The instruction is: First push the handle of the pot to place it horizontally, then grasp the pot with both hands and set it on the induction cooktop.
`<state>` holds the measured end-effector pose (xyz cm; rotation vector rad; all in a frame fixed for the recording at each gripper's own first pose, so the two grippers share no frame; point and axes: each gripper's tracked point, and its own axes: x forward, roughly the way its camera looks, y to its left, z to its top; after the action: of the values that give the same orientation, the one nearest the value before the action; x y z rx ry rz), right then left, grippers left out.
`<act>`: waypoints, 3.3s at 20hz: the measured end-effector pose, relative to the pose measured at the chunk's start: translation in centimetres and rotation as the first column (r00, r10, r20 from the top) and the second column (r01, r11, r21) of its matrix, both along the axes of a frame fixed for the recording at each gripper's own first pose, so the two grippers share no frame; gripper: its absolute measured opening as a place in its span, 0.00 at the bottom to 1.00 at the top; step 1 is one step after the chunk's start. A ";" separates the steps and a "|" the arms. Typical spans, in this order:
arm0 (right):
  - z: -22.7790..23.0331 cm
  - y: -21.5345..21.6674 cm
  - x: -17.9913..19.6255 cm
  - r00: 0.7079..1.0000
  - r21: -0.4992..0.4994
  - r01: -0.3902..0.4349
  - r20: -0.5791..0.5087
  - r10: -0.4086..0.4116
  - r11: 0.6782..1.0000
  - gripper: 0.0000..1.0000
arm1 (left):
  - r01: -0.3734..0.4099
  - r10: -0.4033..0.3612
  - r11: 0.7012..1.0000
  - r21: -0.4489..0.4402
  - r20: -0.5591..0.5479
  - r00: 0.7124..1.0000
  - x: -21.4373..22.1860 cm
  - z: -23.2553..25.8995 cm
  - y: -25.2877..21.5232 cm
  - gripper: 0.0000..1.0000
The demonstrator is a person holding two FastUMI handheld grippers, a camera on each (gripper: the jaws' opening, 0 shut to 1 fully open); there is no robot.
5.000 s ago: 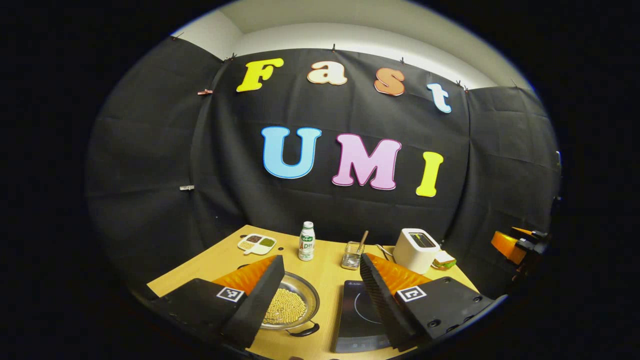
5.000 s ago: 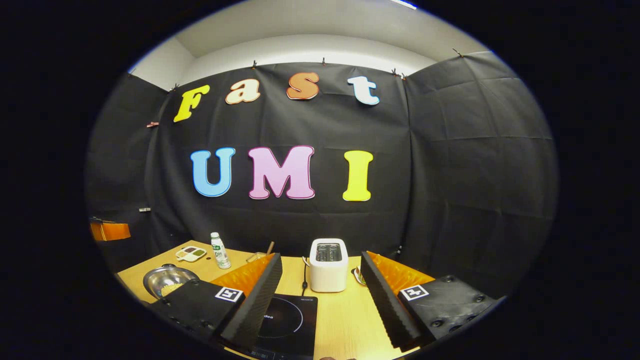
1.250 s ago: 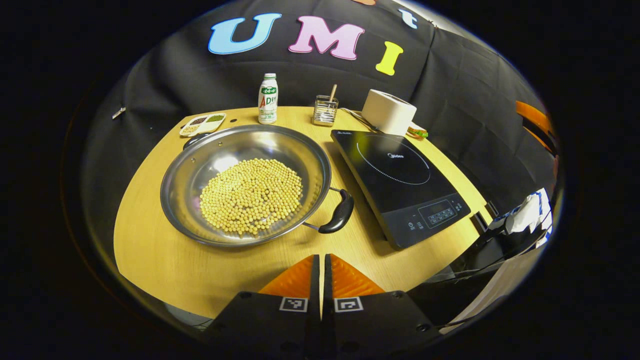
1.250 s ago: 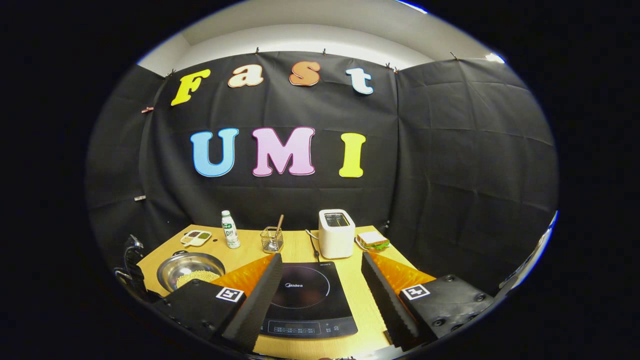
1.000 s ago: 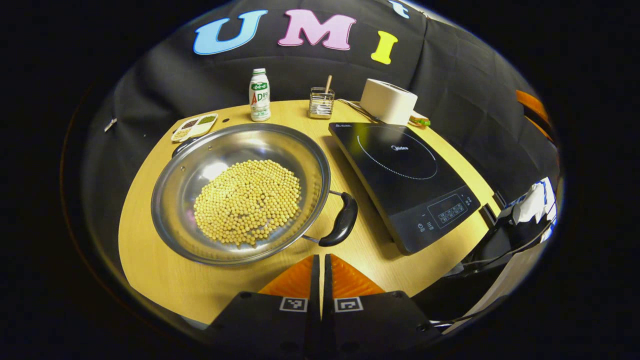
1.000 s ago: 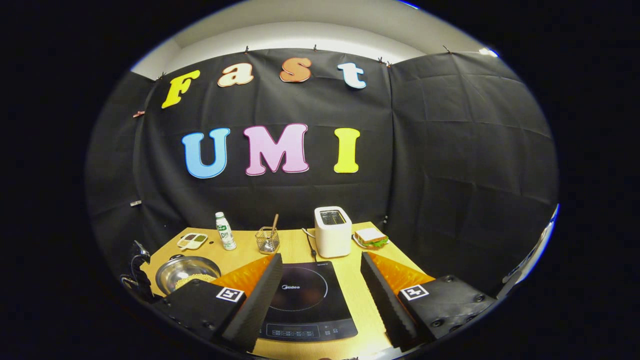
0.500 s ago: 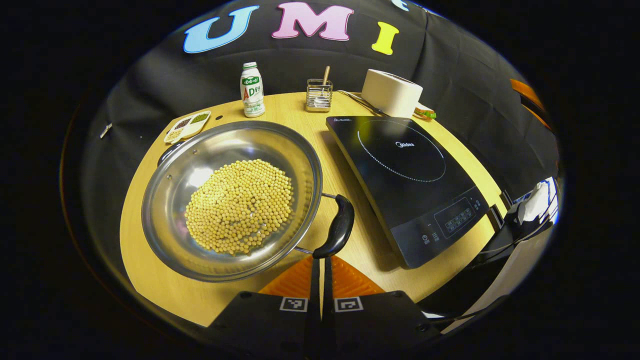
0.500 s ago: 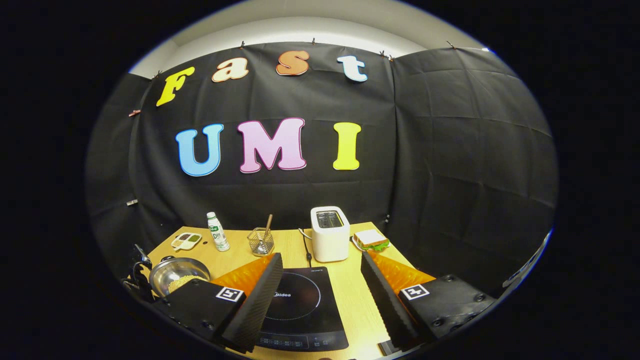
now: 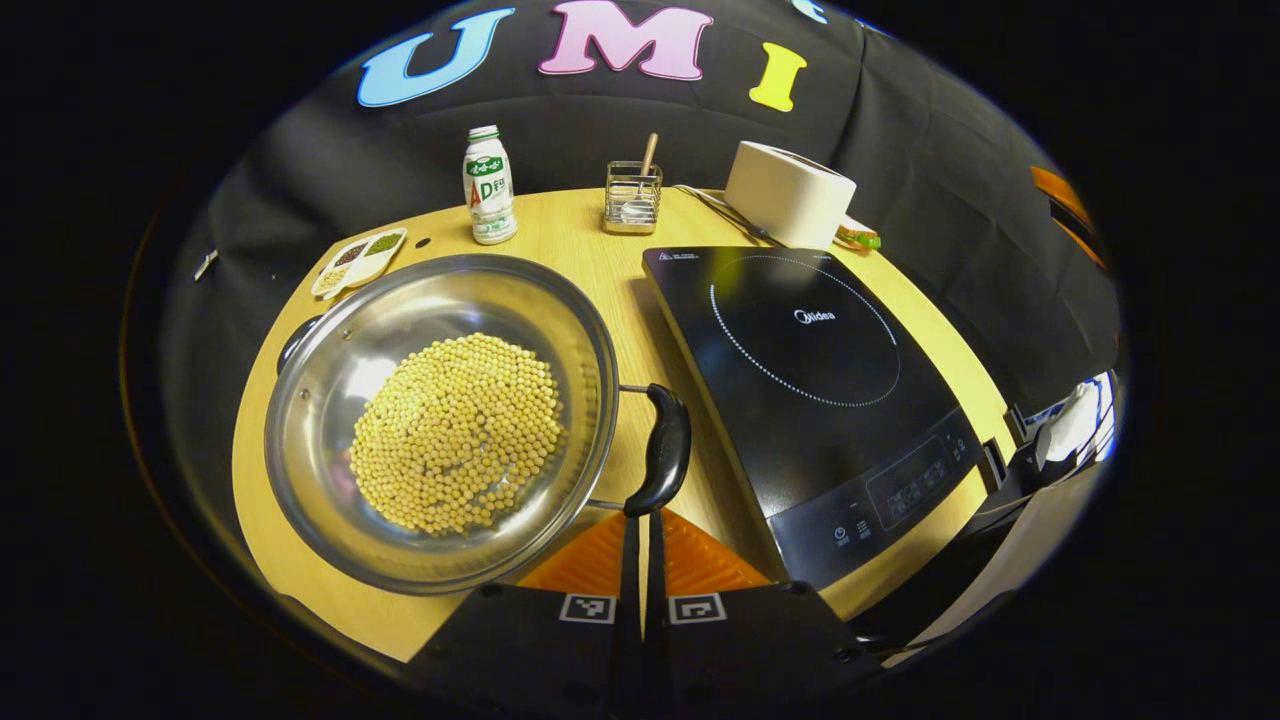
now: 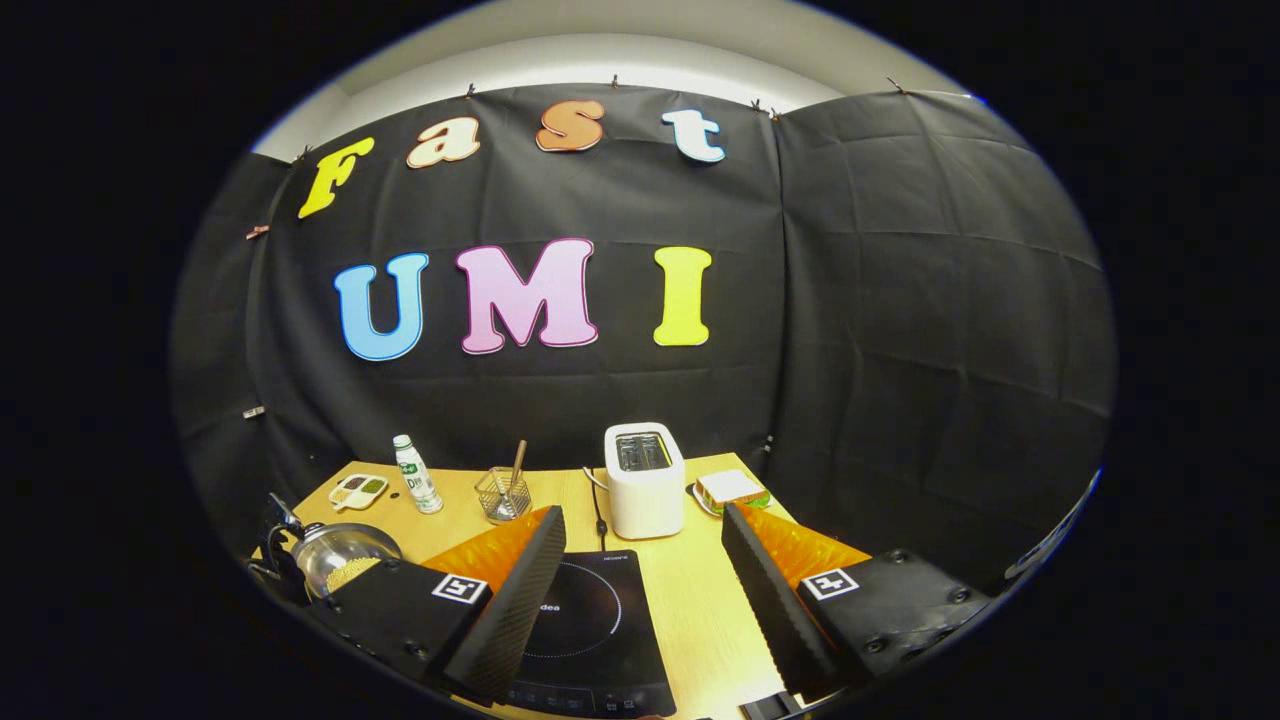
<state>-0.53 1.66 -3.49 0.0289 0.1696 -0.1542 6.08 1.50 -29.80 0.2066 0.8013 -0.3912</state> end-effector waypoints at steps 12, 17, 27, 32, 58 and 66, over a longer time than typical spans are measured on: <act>-0.5 -1.2 -0.2 1.000 -0.026 0.003 -0.014 -0.003 1.000 0.98 | -0.002 0.002 1.000 -0.031 0.006 1.000 3.8 0.4 -2.7 0.05; -0.9 -2.0 -0.4 0.999 -0.026 0.021 -0.027 -0.021 0.999 0.98 | 0.003 -0.003 1.000 -0.029 0.018 1.000 5.4 0.6 -3.3 0.05; -1.6 -2.9 -1.5 0.998 -0.030 0.047 -0.049 -0.049 0.998 0.98 | 0.003 -0.001 0.999 -0.047 0.026 1.000 7.2 0.9 -4.2 0.05; -2.2 -2.5 -2.0 0.997 -0.017 0.044 -0.069 -0.045 0.999 0.98 | 0.005 -0.002 0.997 -0.083 0.039 0.999 6.6 1.3 -4.6 0.05; -7.5 16.4 1.9 0.924 0.115 -0.268 -0.252 0.289 0.957 0.98 | -0.143 0.262 0.946 -0.291 0.425 0.867 4.8 17.1 11.1 0.95; -10.4 25.0 6.7 0.834 0.236 -0.348 -0.364 0.414 0.908 0.99 | -0.209 0.307 0.944 -0.253 0.453 0.837 6.8 18.7 20.1 0.95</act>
<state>6.20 26.71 -13.86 0.1230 0.6032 0.2622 12.90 21.64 -11.07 0.0061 0.2778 -0.1426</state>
